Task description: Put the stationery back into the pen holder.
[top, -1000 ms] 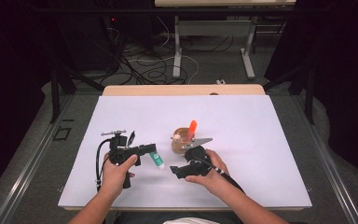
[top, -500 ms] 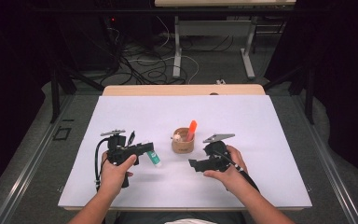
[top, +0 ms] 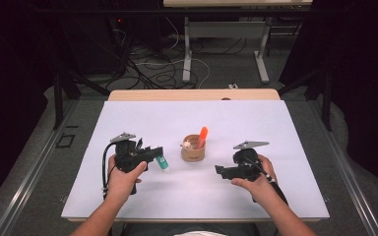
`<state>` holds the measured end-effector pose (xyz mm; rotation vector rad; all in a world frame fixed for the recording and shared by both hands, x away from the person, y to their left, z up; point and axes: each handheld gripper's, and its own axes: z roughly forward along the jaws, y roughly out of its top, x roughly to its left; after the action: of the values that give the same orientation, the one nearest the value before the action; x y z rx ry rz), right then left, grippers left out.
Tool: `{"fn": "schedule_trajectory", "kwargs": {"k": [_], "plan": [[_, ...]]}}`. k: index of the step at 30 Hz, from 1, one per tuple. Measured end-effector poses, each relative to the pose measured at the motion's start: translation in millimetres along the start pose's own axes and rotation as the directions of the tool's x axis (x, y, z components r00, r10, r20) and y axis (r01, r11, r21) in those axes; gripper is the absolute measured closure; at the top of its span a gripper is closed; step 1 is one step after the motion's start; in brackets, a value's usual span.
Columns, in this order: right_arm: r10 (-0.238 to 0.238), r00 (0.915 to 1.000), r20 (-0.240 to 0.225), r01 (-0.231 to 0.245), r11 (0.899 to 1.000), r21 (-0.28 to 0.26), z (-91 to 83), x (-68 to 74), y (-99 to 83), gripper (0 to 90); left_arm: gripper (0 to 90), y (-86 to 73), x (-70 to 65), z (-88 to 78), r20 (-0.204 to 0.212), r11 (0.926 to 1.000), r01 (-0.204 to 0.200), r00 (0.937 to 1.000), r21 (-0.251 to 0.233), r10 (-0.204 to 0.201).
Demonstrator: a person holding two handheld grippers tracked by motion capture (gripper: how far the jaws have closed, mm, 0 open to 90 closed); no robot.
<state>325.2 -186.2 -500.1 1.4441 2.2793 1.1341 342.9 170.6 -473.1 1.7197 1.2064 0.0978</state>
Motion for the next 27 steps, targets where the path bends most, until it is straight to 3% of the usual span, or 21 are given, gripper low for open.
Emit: {"fn": "schedule_trajectory", "kwargs": {"k": [6,11,20,27], "plan": [[0.008,1.0000,0.003,-0.008,1.000,-0.016,-6.6,-8.7,-5.5,19.6,64.7,12.8,-5.3,4.6,-0.021,0.9993,-0.035,0.9992,-0.014,0.035],[0.057,0.9984,-0.004,-0.057,0.998,-0.027,-9.8,-13.4,-5.9,19.5,64.7,25.6,-11.6,8.7,-0.029,0.9982,-0.048,0.9984,-0.035,0.047],[0.063,0.9979,0.017,-0.062,0.996,-0.058,-8.2,-17.9,-5.3,19.5,64.7,51.2,-26.5,13.6,-0.045,0.9930,-0.096,0.9946,-0.069,0.093],[0.072,0.9973,0.017,-0.071,0.996,-0.054,-8.7,-20.1,-5.1,19.5,64.7,64.4,-36.0,22.3,-0.059,0.9865,-0.142,0.9888,-0.082,0.137]]}}
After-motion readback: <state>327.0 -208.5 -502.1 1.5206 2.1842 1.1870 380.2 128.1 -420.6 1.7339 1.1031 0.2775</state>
